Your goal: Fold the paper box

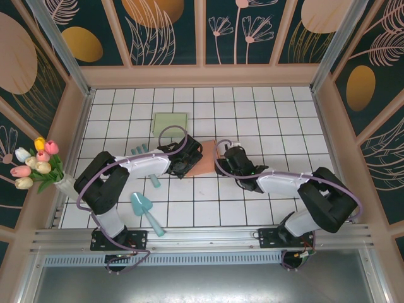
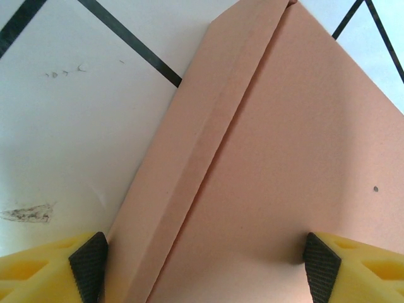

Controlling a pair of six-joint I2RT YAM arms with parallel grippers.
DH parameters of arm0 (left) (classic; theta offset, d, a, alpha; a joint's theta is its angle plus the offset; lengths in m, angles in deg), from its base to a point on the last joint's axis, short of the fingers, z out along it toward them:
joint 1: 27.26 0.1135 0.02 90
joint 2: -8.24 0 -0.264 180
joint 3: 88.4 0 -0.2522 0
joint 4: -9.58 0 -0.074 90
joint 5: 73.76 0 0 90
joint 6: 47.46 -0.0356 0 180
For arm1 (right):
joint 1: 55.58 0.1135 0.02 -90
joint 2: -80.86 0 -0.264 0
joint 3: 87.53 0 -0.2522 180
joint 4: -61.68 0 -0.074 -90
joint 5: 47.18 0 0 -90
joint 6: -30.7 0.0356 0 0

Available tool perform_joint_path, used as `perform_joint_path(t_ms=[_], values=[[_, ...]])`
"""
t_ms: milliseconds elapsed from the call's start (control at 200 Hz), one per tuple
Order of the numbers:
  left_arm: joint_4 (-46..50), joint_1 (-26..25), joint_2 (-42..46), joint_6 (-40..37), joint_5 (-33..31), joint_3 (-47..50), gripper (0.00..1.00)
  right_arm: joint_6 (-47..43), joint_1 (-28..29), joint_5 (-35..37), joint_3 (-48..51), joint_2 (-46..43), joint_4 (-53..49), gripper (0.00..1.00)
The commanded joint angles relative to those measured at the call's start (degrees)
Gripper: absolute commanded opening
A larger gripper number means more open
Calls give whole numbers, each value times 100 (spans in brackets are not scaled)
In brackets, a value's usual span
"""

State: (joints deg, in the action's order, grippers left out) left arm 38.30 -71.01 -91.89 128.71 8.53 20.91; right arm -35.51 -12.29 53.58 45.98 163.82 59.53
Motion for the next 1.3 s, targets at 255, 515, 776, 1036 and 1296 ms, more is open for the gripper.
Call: perform_joint_path(t_ms=[255,515,776,1036,1296], values=[[710,59,-381,-113,67,238,81,3,-66,-628,8,188,384,59],[692,59,-401,-129,80,236,81,29,-67,-846,4,446,536,58],[697,72,-409,-118,76,235,81,334,-64,-1343,109,277,669,49],[692,69,-445,-98,82,226,81,440,12,-1568,108,213,542,46],[692,86,-444,-96,68,237,81,499,187,-1388,247,-7,545,44]])
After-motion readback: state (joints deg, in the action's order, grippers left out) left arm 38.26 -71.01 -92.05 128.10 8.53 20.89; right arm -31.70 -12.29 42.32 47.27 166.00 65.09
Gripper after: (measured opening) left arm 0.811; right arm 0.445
